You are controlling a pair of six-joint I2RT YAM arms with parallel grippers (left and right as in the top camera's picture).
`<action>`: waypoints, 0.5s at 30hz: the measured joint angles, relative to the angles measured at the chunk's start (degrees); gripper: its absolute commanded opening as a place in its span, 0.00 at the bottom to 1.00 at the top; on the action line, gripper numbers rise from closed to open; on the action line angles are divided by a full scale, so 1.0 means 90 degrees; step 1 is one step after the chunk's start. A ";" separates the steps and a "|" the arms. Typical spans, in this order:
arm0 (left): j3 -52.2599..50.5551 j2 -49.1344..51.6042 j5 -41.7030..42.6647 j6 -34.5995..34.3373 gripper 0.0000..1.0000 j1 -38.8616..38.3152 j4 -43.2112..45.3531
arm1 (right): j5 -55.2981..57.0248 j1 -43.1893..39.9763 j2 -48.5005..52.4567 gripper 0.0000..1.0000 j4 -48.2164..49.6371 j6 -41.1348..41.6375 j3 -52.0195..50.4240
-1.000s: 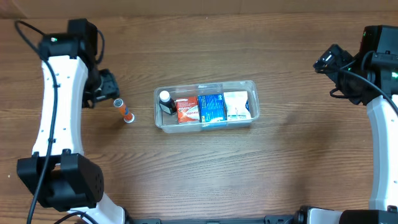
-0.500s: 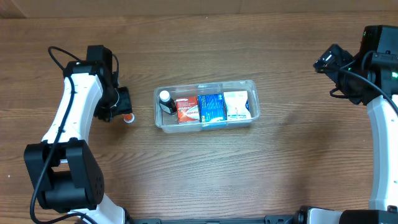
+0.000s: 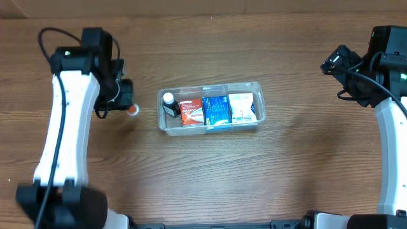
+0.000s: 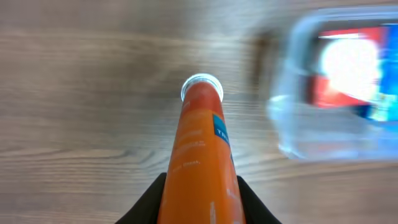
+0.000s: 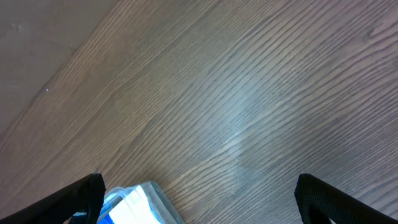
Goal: Pack container
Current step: 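Place the orange tube into the container beside the bottle, release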
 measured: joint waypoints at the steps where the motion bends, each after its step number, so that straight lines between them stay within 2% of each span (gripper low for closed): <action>1: 0.0255 -0.0389 0.0012 -0.0010 0.10 -0.0270 -0.0170 | 0.0002 0.0002 0.0000 1.00 -0.0002 0.0000 0.0000; 4: 0.0430 -0.1355 0.0032 -0.0134 0.11 -0.1290 -0.0308 | 0.0000 0.0002 0.0000 1.00 0.0000 0.0002 0.0000; 7: 0.0338 -0.1523 0.0080 -0.0206 0.10 -0.2159 -0.0051 | -0.0005 0.0002 0.0000 1.00 -0.0005 0.0002 0.0000; 12: -0.0954 -0.0971 0.0066 -0.0206 0.09 -0.2470 0.1195 | -0.0007 0.0002 0.0000 1.00 -0.0002 0.0000 0.0000; 15: -0.1494 -0.0461 -0.0233 -0.0206 0.10 -0.2482 0.1545 | -0.0007 0.0000 0.0000 1.00 -0.0005 0.0000 0.0000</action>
